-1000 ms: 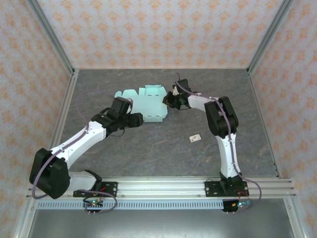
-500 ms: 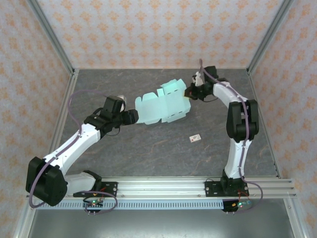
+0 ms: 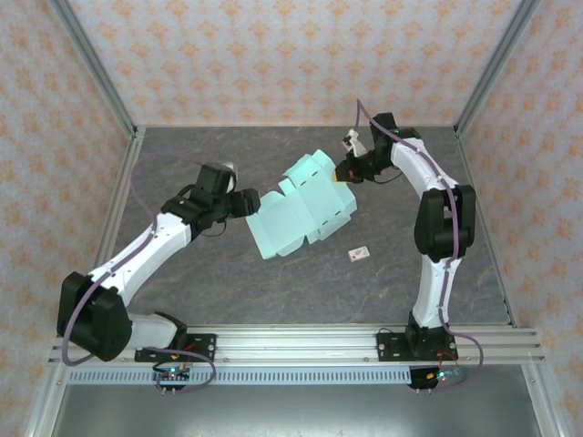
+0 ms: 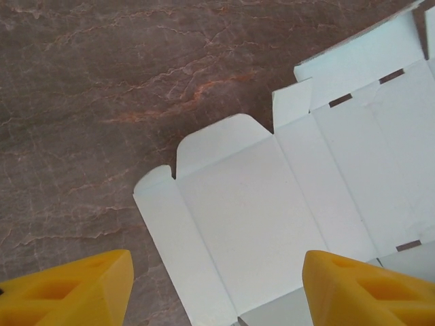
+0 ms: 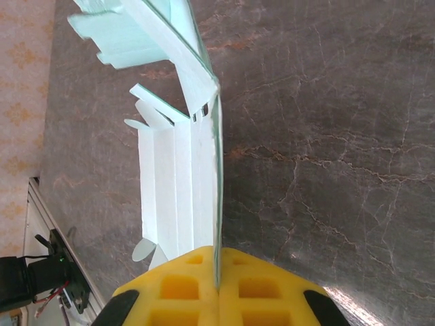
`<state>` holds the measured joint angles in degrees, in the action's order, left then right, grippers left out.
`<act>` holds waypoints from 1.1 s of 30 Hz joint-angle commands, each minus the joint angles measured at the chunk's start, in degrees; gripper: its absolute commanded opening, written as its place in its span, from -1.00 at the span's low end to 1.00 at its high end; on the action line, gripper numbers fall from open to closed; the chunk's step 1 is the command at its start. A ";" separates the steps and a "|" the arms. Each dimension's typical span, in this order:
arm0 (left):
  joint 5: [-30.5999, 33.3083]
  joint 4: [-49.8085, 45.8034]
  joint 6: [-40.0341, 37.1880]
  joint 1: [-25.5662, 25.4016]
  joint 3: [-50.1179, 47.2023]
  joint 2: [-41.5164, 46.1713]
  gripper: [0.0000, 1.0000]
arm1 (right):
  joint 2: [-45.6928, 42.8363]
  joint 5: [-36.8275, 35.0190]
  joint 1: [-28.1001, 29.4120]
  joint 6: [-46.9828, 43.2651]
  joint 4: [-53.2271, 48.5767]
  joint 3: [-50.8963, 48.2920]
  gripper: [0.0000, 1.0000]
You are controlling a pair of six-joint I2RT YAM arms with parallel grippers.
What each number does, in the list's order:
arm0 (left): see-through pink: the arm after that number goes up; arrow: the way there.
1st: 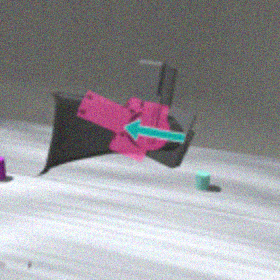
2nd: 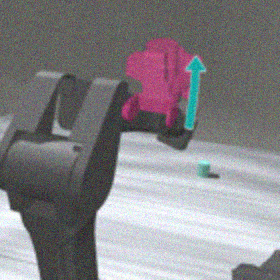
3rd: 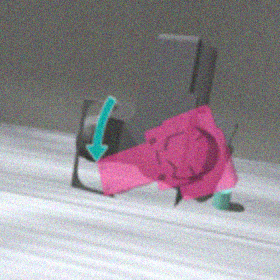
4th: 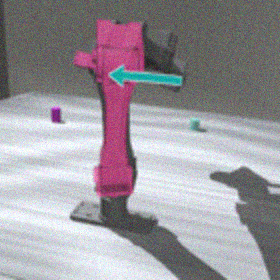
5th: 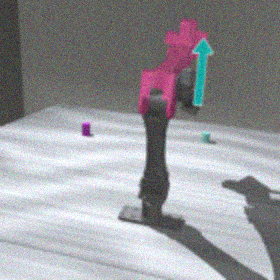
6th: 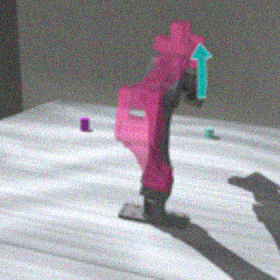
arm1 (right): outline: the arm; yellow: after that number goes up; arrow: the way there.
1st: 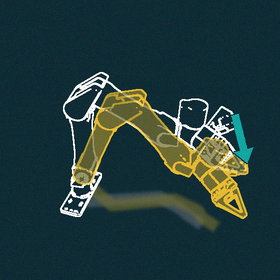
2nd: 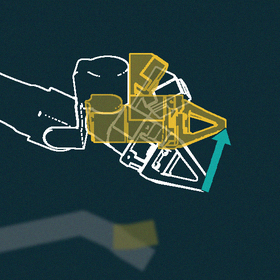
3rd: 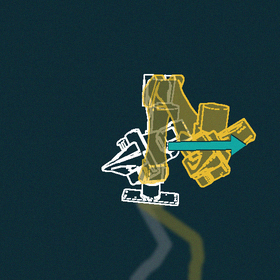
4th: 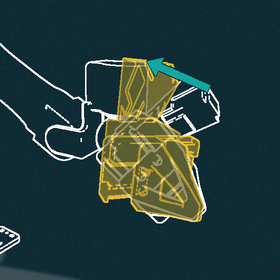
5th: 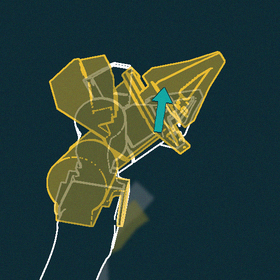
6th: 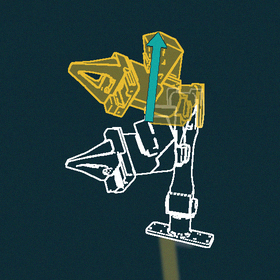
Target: Fold the paper box
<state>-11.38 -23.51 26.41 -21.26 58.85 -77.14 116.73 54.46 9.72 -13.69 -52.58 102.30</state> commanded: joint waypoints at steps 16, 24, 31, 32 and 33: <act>-9.83 1.65 -25.98 0.27 16.87 -13.82 0.46 | -7.67 -0.11 3.32 -10.48 -8.68 6.37 -1.00; -17.44 -6.97 -45.61 0.51 29.35 -20.97 0.42 | -9.74 -1.20 4.77 -15.97 -14.10 9.13 -1.00; -28.86 -18.24 -57.29 1.48 39.94 -26.93 0.57 | -12.70 -1.37 5.04 -21.22 -15.38 7.09 -1.00; -30.72 -19.33 -58.13 1.50 40.83 -27.45 0.57 | -12.94 -1.22 5.09 -21.90 -15.52 7.02 -1.00; -32.37 -20.38 -59.07 1.48 41.68 -28.14 0.56 | -13.24 -0.91 5.22 -22.67 -15.58 6.79 -1.00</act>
<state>-35.44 -36.64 -25.56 -20.18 97.01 -104.68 106.67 53.39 14.44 -32.10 -66.15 109.69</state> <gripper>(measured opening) 0.782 0.046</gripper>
